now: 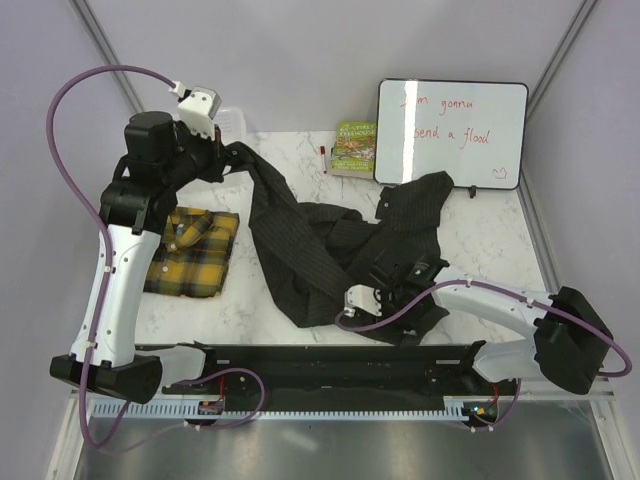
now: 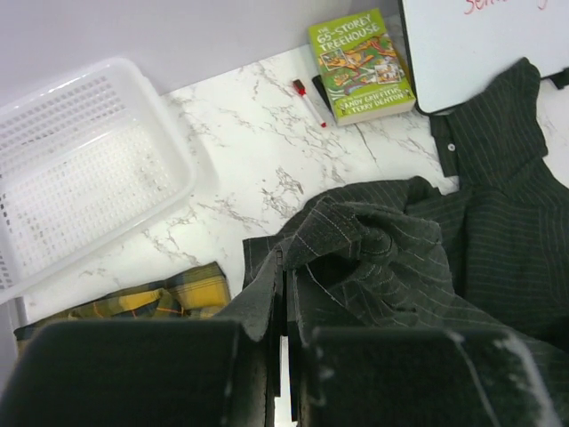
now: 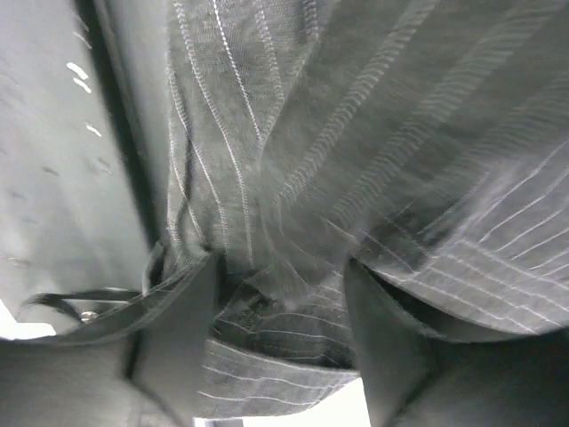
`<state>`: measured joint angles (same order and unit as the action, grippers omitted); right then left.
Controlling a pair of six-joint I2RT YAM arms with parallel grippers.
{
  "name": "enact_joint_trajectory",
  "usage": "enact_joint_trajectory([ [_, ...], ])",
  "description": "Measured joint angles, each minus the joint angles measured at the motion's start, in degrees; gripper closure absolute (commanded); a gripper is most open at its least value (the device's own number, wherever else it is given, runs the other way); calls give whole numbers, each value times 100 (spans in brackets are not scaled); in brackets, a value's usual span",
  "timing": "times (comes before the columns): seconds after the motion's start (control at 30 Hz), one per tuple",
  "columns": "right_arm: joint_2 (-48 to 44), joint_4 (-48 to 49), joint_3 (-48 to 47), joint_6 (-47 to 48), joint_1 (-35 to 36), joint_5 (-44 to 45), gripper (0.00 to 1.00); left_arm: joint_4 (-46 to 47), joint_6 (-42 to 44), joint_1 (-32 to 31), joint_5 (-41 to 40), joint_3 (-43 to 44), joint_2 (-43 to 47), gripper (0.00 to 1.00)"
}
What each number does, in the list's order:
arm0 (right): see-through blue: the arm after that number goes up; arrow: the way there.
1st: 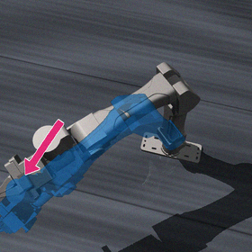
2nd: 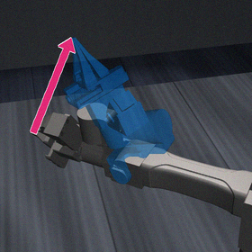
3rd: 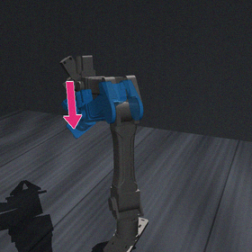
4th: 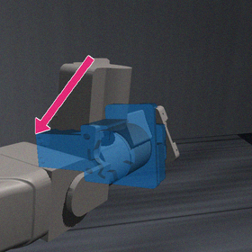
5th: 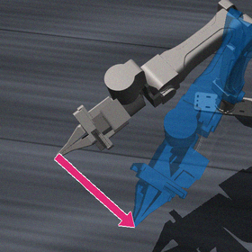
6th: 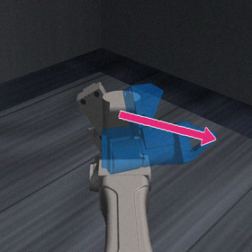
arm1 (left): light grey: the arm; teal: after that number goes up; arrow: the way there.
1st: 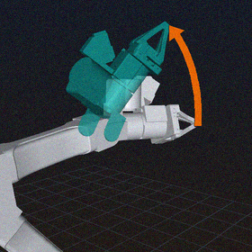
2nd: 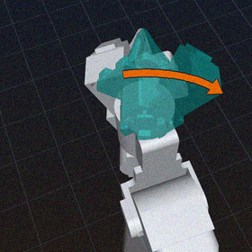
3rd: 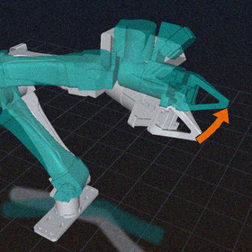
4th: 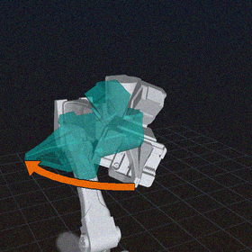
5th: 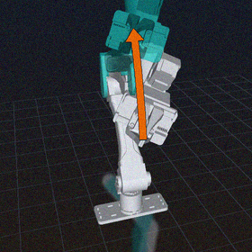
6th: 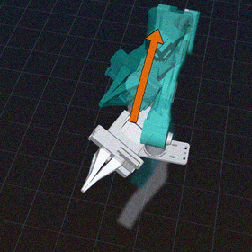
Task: Fold and stack the long sleeve shirts
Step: Flatten the shirt out
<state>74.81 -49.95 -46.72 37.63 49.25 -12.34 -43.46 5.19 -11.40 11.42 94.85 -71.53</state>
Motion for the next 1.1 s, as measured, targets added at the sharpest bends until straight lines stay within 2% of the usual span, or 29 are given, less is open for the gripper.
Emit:
enact_joint_trajectory([
  [0.03,20,39,125,28,2,133,57,42,-26,9,-83,-7,0,98],
  [0.1,28,109,321,105,-22,372,67,87,-52,31,-155,-17,0,98],
  [0.13,26,122,363,136,-63,431,78,107,-66,42,-190,-28,0,98],
  [0.2,9,162,396,236,-249,562,88,146,-70,59,-227,-57,0,98],
  [0.23,-39,190,396,306,-415,614,98,162,-70,76,-234,-70,0,98],
  [0.3,-197,243,393,481,-754,743,99,186,-70,103,-223,-105,4,98],
  [0.4,-490,256,315,787,-1316,896,84,201,-70,125,-90,-166,13,98],
  [0.43,-562,227,234,903,-1497,918,63,203,-70,133,4,-190,13,98],
  [0.47,-619,177,114,1005,-1644,931,51,203,-68,138,94,-210,13,98],
  [0.53,-741,83,-160,1196,-1860,918,31,201,-63,138,358,-227,13,98],
  [0.57,-831,55,-278,1320,-1961,914,27,203,-63,138,476,-227,13,98],
  [0.63,-1045,-28,-426,1547,-2210,863,23,201,-46,136,800,-225,35,98],
  [0.8,-1375,-472,-723,2092,-3436,560,26,170,149,138,1832,-188,127,98],
  [0.9,-986,-671,-1029,1947,-3921,306,30,15,549,136,2964,-188,304,98],
  [1.0,-116,-612,-1309,1445,-4000,2,31,-144,841,42,4098,-177,603,98],
  [1.1,629,-505,-1322,966,-3998,-162,32,-175,953,-546,4940,-28,966,98],
])
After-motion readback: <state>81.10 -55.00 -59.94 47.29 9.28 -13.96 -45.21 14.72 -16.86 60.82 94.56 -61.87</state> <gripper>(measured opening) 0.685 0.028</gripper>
